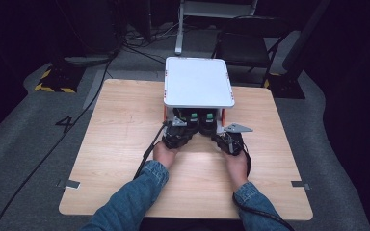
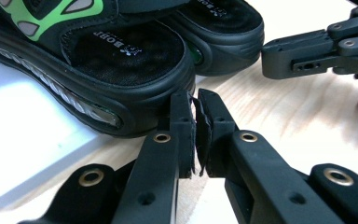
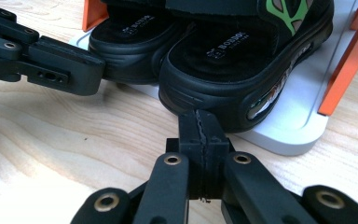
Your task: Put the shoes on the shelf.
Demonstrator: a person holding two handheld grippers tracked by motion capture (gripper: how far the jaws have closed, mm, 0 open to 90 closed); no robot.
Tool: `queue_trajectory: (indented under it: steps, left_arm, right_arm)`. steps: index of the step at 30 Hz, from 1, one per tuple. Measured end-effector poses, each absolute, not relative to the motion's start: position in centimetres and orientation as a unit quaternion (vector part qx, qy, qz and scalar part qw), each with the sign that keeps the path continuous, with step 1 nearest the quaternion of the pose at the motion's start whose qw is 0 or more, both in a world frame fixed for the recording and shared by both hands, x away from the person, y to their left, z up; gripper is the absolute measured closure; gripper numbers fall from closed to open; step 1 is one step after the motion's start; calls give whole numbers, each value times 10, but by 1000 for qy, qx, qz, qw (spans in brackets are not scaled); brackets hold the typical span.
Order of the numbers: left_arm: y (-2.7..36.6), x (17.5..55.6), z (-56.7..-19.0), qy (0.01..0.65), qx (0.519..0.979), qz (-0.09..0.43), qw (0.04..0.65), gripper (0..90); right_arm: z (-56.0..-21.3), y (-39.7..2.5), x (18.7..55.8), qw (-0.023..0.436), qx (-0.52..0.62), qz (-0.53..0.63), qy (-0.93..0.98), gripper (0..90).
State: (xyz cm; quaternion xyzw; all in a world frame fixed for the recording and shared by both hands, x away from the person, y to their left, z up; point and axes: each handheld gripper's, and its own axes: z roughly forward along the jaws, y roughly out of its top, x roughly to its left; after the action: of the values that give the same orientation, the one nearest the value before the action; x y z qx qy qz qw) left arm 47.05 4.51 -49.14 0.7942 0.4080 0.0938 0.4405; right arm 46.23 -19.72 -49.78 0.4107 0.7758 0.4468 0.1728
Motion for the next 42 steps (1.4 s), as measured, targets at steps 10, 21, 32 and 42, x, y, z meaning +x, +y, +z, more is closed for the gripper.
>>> queue_trajectory:
  steps: [10, 21, 32, 42]
  left_arm:
    - [57, 488, -489, 425, 788, 119, 430, 871]
    - [49, 510, -492, 419, 789, 121, 433, 870]
    - [54, 514, -494, 417, 781, 121, 449, 823]
    - [81, 469, -462, 402, 779, 117, 468, 777]
  right_arm:
    - [-494, -186, 481, 177, 401, 442, 783, 899]
    - [-493, -187, 499, 183, 413, 435, 779, 899]
    - [-489, -180, 505, 194, 400, 429, 787, 884]
    - [-456, -197, 470, 207, 360, 442, 795, 865]
